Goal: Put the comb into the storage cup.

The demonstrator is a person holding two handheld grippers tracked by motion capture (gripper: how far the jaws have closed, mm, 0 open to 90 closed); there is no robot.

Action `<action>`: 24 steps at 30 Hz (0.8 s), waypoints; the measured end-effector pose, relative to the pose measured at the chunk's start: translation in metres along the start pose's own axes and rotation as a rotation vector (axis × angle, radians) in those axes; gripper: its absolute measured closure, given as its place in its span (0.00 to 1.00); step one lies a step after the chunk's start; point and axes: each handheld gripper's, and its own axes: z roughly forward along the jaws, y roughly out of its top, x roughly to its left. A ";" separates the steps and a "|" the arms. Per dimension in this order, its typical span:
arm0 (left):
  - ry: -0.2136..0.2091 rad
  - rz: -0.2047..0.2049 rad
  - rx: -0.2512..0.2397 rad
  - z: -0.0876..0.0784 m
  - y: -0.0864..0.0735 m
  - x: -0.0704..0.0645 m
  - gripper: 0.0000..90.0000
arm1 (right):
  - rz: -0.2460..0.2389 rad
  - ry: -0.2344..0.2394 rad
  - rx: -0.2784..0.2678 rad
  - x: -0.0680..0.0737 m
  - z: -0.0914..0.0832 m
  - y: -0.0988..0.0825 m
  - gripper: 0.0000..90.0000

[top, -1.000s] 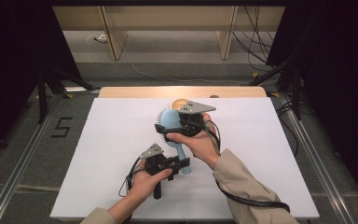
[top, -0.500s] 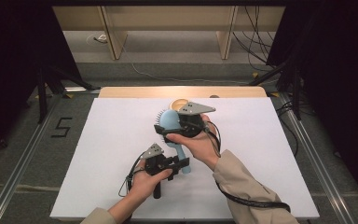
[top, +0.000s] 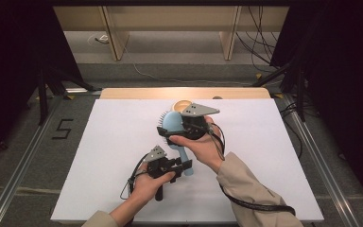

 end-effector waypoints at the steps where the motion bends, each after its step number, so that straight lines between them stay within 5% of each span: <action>1: 0.000 0.002 -0.003 0.000 0.000 0.000 0.73 | 0.000 0.000 -0.001 0.000 0.000 0.000 0.23; 15: 0.027 0.061 -0.001 -0.002 0.001 0.000 0.65 | 0.004 -0.009 -0.034 -0.002 -0.007 0.004 0.23; 24: 0.062 0.168 0.096 -0.006 0.000 -0.002 0.36 | 0.006 -0.033 -0.056 -0.008 -0.013 0.006 0.23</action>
